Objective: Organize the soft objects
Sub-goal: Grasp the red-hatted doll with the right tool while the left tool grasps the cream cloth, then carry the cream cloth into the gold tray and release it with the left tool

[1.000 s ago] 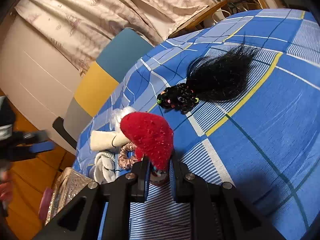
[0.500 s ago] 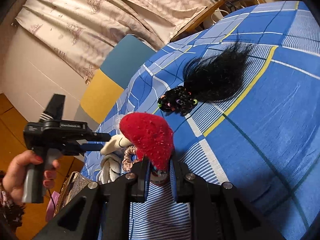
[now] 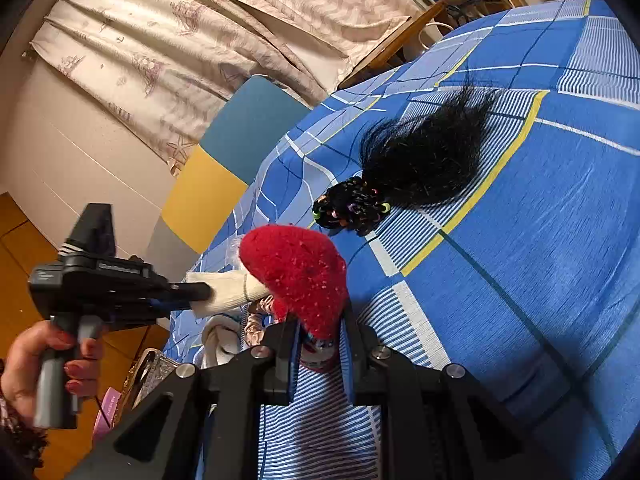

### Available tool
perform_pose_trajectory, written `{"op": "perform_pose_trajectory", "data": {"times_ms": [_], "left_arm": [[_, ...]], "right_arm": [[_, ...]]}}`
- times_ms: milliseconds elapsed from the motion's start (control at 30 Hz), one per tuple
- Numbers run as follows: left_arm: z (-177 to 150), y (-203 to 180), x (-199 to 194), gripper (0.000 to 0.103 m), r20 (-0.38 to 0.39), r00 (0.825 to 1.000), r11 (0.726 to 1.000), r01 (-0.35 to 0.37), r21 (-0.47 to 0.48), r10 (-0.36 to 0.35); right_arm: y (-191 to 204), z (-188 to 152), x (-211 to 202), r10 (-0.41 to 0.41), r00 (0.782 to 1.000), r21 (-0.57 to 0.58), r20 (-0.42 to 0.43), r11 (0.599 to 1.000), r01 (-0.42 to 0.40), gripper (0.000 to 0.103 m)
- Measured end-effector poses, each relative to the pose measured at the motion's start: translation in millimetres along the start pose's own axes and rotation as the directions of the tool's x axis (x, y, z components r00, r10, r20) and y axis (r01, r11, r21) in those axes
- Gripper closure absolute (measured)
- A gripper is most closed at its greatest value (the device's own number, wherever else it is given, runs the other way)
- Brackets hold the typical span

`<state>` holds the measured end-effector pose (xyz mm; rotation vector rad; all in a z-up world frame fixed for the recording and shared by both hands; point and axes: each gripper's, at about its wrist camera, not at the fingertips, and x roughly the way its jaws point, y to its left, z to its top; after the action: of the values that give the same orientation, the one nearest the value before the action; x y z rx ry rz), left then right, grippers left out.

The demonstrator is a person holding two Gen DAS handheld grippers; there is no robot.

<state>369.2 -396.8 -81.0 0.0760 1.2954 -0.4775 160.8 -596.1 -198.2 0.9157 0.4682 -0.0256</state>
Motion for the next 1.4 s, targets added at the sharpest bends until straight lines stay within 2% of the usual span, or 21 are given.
{"op": "perform_pose_trajectory", "data": {"times_ms": [300,467,667,900,1033,1200,1300,1400], "left_arm": [[-28.1,-3.7,-45.7,0.097,0.039,0.995,0.996,0.086,0.002,-0.086],[-46.8,1.0,-80.4,0.097,0.075,0.984,0.987,0.161,0.001,-0.16],[-75.5,22.7,-136.0,0.097,0.144,0.942,0.951,0.309,-0.019,-0.303],[-122.4,86.5,-221.2,0.097,0.279,0.88,0.911,0.41,-0.035,-0.385],[-156.7,138.2,-262.4,0.097,0.373,0.861,0.918,0.393,-0.053,-0.347],[-203.5,216.8,-278.8,0.097,0.437,0.865,0.925,0.345,-0.16,-0.246],[-230.6,264.0,-278.7,0.097,0.461,0.865,0.912,0.336,-0.237,-0.199],[-252.9,303.6,-272.7,0.097,0.47,0.872,0.904,0.303,-0.303,-0.135]], "right_arm": [[0.8,-0.2,-1.5,-0.014,1.0,0.001,0.009,1.0,0.013,0.086],[2.7,-0.2,-2.0,-0.03,0.999,-0.005,0.011,1.0,0.03,0.086],[4.0,-0.4,-4.1,-0.053,0.998,-0.008,0.018,0.999,0.053,0.086],[6.3,0.2,-4.0,-0.08,0.997,-0.016,0.016,0.997,0.08,0.086],[9.0,0.4,-2.5,-0.099,0.995,-0.022,0.011,0.995,0.099,0.086],[10.2,0.7,-1.2,-0.125,0.992,-0.033,0.003,0.992,0.125,0.086],[10.5,0.5,0.0,-0.137,0.991,-0.039,-0.003,0.99,0.137,0.086],[10.9,0.1,0.5,-0.149,0.989,-0.045,-0.009,0.988,0.148,0.086]]}}
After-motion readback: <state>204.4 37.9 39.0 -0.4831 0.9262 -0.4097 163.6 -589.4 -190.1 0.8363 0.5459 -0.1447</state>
